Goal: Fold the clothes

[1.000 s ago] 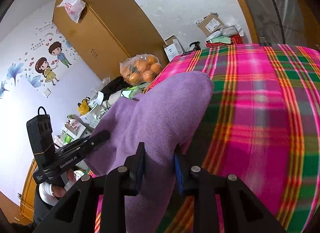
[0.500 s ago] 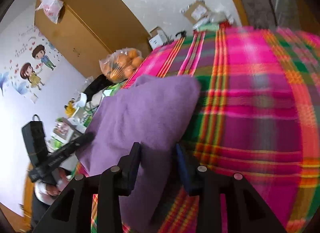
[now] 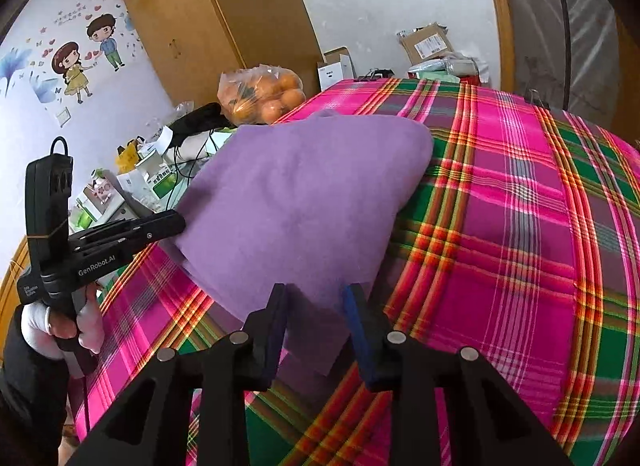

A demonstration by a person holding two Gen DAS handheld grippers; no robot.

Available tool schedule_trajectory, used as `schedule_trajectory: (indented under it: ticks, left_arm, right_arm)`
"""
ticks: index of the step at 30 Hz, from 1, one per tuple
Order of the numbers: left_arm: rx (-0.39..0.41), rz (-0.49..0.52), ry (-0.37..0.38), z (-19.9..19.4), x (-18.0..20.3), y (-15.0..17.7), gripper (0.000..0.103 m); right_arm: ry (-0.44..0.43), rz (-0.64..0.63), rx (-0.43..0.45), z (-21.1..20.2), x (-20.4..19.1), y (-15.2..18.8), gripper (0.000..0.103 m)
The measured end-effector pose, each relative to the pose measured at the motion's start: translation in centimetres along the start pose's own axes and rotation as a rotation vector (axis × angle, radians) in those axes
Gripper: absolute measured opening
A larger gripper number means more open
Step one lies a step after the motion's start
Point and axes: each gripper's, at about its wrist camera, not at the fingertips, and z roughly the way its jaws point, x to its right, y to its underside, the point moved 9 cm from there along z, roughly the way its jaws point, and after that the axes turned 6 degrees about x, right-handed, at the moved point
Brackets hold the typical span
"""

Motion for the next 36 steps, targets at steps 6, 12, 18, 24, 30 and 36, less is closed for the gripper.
schedule_trajectory:
  ticks: [6, 12, 18, 24, 30, 36]
  left_arm:
    - [0.024, -0.012, -0.001, 0.6, -0.4, -2.5, 0.017]
    - [0.038, -0.040, -0.016, 4.6, -0.8, -7.2, 0.017]
    - [-0.001, -0.064, -0.016, 9.4, -1.1, -8.4, 0.017]
    - [-0.003, -0.084, 0.004, 9.6, -1.2, -8.4, 0.017]
    - [0.036, -0.059, -0.010, 3.4, -0.7, -5.9, 0.017]
    - [-0.024, -0.068, -0.039, 1.4, -0.2, -1.2, 0.017]
  right_arm:
    - [0.017, 0.003, 0.063, -0.4, 0.5, -3.3, 0.030]
    - [0.065, 0.025, 0.113, 2.9, 2.7, -8.6, 0.030]
    - [0.104, 0.045, 0.052, 8.4, 5.5, -10.3, 0.029]
    - [0.088, 0.035, 0.053, 8.7, 5.6, -10.1, 0.027]
    - [0.052, 0.013, 0.074, 3.9, 3.2, -7.7, 0.028]
    - [0.032, -0.040, 0.051, 0.8, -0.6, -2.5, 0.028]
